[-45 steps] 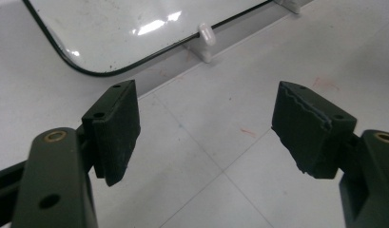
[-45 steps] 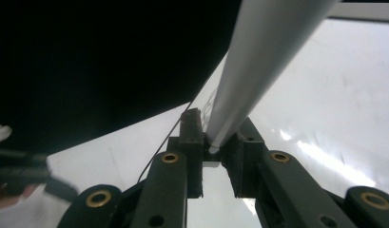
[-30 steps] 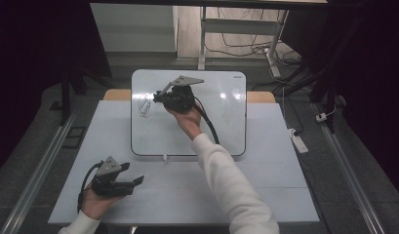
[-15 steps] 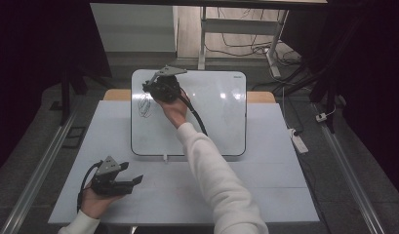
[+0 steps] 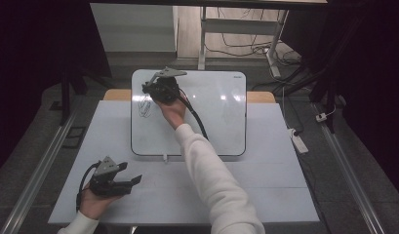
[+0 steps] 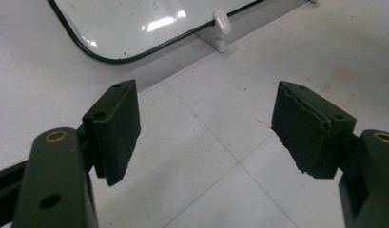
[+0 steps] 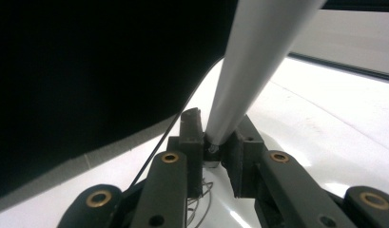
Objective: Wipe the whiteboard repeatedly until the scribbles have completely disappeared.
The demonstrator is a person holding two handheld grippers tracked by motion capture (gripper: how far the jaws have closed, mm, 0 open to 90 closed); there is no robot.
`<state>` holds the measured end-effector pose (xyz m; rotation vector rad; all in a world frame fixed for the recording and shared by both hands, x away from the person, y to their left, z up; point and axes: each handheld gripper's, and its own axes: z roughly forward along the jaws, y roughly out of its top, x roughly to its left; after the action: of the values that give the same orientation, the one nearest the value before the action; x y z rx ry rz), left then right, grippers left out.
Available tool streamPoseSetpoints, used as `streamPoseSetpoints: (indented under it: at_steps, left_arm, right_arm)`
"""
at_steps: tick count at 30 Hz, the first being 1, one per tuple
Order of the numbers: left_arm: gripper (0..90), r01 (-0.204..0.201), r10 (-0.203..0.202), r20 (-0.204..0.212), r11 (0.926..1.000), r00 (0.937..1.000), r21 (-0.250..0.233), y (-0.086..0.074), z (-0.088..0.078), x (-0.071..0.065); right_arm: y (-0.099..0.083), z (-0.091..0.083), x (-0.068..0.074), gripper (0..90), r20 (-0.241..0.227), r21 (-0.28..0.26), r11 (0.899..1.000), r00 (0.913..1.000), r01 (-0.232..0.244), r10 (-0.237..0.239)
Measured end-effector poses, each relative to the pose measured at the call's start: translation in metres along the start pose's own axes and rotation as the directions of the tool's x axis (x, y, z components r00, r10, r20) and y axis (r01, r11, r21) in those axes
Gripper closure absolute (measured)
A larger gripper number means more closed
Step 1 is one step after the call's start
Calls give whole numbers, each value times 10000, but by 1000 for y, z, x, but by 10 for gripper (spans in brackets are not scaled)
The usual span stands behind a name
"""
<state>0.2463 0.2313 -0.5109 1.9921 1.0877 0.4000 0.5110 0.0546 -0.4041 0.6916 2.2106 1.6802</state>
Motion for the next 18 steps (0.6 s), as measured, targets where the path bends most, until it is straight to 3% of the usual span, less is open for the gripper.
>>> streamPoseSetpoints:
  at_steps: [2, 5, 7, 9, 12, 16, 18]
  left_arm:
    - [257, 4, -4, 7, 10000, 10000, 13, 0, 1, 0]
    - [257, -1, 1, 7, 10000, 10000, 24, 0, 1, 0]
    - [257, -28, 28, -4, 10000, 10000, -5, 0, 0, -1]
    - [257, -36, 36, -8, 10000, 10000, -10, 0, 0, -1]
    - [257, -32, 32, 4, 10000, 10000, -16, 0, 0, -1]
    - [257, -5, 5, 21, 10000, 10000, 30, 0, 1, 0]
    - [257, -30, 30, 9, 10000, 10000, 35, 0, 1, -1]
  right_arm:
    - [-4, 2, 5, 778, -219, 196, 9998, 9997, 67, -62]
    - [-15, 9, 20, 778, -872, 798, 9948, 9946, 640, -570]
    - [-13, 9, 18, 778, -801, 730, 9952, 9951, 645, -586]
    - [-6, 4, 9, 778, -230, 211, 9993, 9992, 323, -318]
    - [-2, -1, 1, 779, 68, -154, 9999, 10000, -43, 44]
    - [-21, 7, 20, 778, -989, 753, 9958, 9941, 517, -441]
    - [-24, 8, 23, 778, -1091, 812, 9945, 9924, 664, -573]
